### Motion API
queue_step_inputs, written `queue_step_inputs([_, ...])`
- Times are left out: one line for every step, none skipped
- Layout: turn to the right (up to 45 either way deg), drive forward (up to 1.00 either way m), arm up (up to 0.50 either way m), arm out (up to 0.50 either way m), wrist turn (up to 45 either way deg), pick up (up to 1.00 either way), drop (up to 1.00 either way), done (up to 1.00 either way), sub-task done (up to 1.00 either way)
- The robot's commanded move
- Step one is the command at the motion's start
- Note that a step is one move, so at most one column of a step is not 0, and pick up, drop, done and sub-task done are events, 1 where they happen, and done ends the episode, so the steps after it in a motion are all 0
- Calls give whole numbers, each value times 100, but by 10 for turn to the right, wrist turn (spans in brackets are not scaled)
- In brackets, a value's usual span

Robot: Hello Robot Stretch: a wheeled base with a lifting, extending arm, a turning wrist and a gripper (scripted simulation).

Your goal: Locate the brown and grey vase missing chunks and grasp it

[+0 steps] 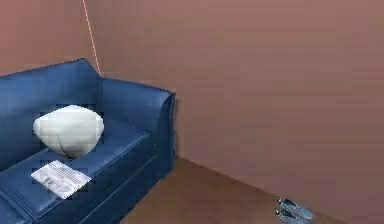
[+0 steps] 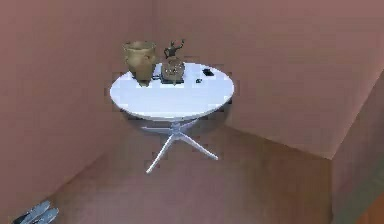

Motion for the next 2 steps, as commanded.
queue_step_inputs([450,0,0,0,0,0,0,0,0])
queue_step_inputs([450,0,0,0,0,0,0,0,0])
